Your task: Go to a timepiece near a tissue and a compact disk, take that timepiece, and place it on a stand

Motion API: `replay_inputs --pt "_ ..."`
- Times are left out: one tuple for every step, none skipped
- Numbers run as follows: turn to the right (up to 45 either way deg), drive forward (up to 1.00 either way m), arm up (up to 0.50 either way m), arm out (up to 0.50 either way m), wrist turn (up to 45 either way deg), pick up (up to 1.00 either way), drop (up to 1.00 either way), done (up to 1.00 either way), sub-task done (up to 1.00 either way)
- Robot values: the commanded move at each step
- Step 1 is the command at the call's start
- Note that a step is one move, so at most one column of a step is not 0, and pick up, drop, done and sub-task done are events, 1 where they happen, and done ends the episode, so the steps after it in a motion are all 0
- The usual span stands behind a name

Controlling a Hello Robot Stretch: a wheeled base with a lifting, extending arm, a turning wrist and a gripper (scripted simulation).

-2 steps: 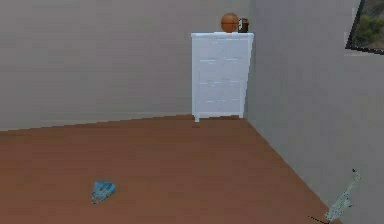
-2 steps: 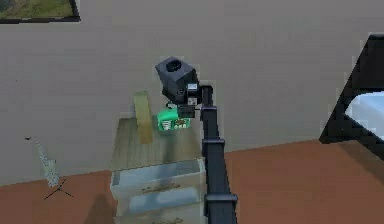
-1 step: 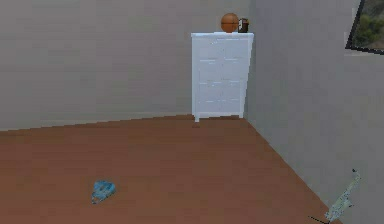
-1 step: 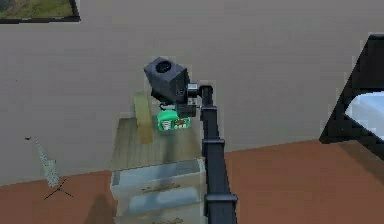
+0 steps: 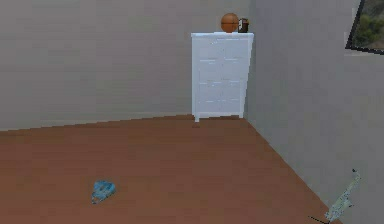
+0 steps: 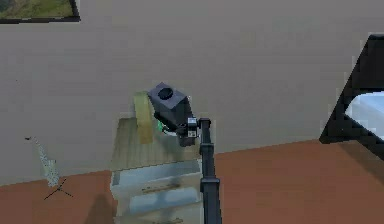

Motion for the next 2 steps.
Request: replay_inputs --pt "0.0 0.00 -0.32 0.00 0.0 0.00 0.00 0.00 0.00" --pt "0.0 0.00 0.00 0.00 0.0 0.00 1.00 0.00 0.00"
